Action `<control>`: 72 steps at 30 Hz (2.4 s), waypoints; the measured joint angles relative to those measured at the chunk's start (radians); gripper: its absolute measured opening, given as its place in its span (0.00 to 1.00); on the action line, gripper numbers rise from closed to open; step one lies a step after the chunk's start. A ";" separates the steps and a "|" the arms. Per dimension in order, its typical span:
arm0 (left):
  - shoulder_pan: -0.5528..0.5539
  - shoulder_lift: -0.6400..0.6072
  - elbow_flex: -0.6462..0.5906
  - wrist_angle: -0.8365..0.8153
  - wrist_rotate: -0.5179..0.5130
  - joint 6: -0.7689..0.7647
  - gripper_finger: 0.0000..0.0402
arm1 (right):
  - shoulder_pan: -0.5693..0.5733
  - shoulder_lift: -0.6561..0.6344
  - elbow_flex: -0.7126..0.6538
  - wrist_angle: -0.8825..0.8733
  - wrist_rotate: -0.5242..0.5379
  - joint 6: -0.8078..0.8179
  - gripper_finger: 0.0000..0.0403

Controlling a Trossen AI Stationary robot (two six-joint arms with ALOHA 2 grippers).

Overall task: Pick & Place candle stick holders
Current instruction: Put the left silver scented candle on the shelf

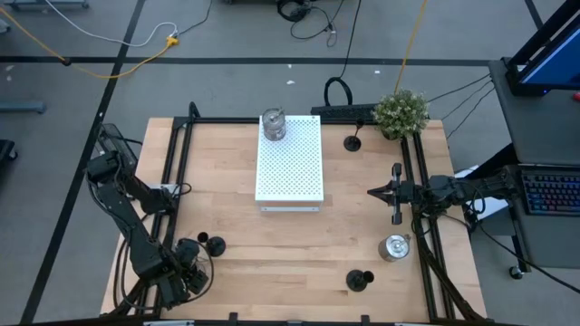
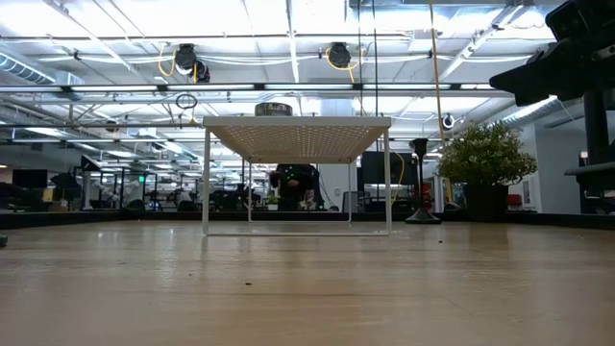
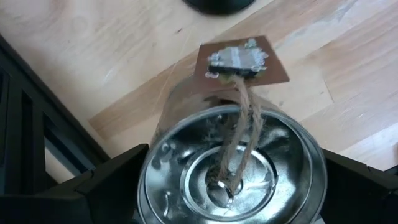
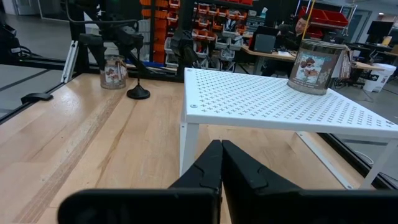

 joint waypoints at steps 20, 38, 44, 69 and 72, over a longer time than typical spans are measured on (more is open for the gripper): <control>0.000 0.000 0.000 -0.002 0.029 -0.017 0.89 | 0.000 0.000 0.000 0.000 0.000 0.000 0.00; 0.000 0.000 0.000 0.059 0.002 0.016 0.88 | 0.000 0.000 0.000 0.000 0.000 0.000 0.00; 0.001 0.000 0.008 0.065 0.002 0.017 0.88 | 0.000 0.000 0.000 0.000 0.000 0.000 0.00; 0.002 -0.135 0.015 0.080 0.007 0.052 0.88 | 0.000 0.000 0.000 0.000 0.000 0.000 0.00; 0.002 -0.145 0.015 0.079 0.007 0.063 0.88 | 0.000 0.000 0.000 0.000 0.000 0.000 0.00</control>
